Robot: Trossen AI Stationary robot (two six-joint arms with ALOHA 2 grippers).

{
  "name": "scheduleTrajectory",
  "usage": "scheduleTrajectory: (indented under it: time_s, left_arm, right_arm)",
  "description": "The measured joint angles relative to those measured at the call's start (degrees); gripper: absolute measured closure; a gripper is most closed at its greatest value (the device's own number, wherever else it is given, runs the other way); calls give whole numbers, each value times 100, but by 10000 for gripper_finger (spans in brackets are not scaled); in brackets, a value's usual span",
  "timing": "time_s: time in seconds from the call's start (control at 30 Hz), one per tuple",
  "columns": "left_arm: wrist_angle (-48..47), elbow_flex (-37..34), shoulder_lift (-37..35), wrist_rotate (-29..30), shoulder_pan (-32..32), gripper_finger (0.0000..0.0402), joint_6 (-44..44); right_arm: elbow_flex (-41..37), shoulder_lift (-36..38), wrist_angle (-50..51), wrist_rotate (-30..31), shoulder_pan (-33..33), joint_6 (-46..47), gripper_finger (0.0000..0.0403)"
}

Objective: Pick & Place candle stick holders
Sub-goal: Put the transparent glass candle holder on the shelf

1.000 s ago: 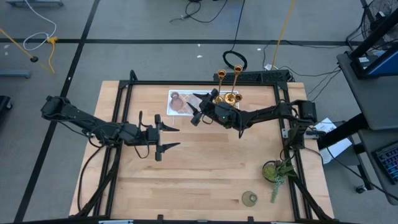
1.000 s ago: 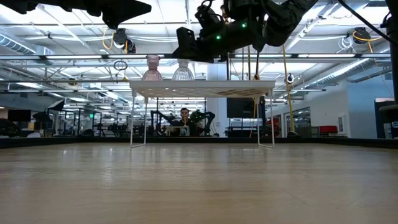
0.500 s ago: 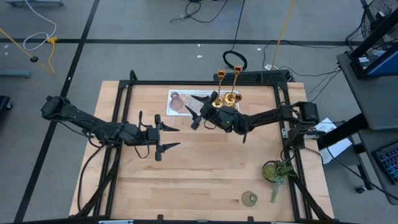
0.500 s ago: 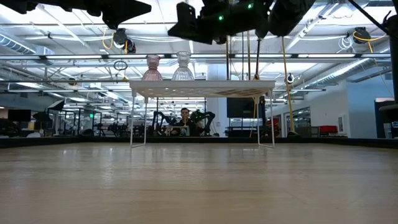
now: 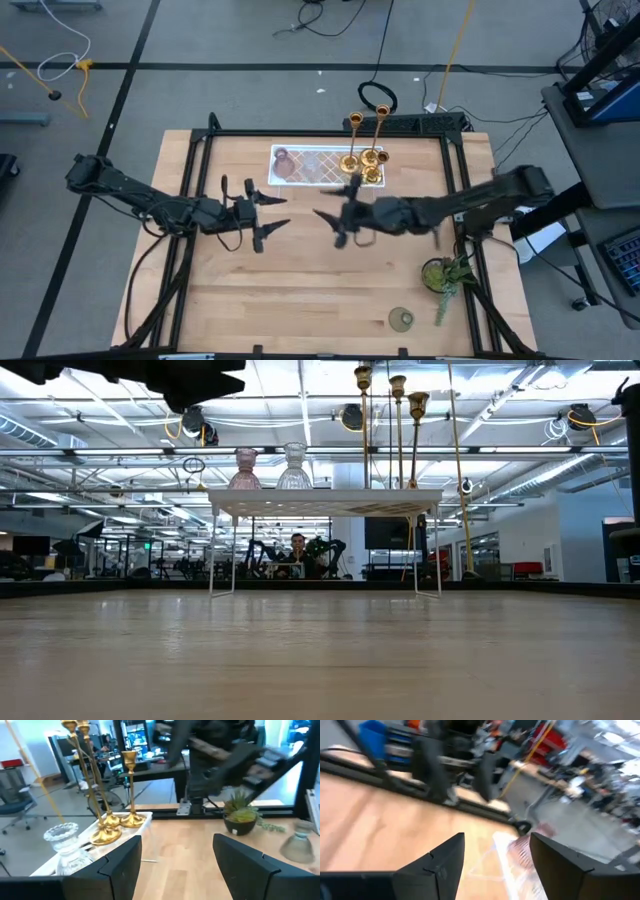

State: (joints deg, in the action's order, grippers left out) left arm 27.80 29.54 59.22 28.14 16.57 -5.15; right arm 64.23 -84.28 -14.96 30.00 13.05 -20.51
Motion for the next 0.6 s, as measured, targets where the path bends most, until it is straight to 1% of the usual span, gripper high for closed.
scheduleTrajectory:
  time_s: [0.13, 0.27, 0.33, 0.47, 0.53, 0.6]
  left_arm:
    - [461, 0, 353, 27, -249, 149, 8]
    - [1240, 0, 896, 47, -542, 149, -8]
    - [1543, 29, 1106, 51, -673, 150, -78]
    - [1534, 453, 1538, -29, -826, 167, -195]
    - [1352, 765, 1823, -263, -887, 184, -279]
    - [1024, 1116, 2109, -317, -921, 202, -400]
  right_arm:
    - [-334, 701, 779, 0, 266, 559, 197]
    - [-1116, 1438, 744, 2, 383, 1079, 208]
    - [-1576, 1784, 454, -1, 397, 1253, 214]
    - [-2510, 2298, -796, 4, 390, 1381, 222]
    - [-2922, 2468, -1526, 0, 384, 1334, 224]
    - [-3254, 2599, -2158, -17, 384, 1234, 226]
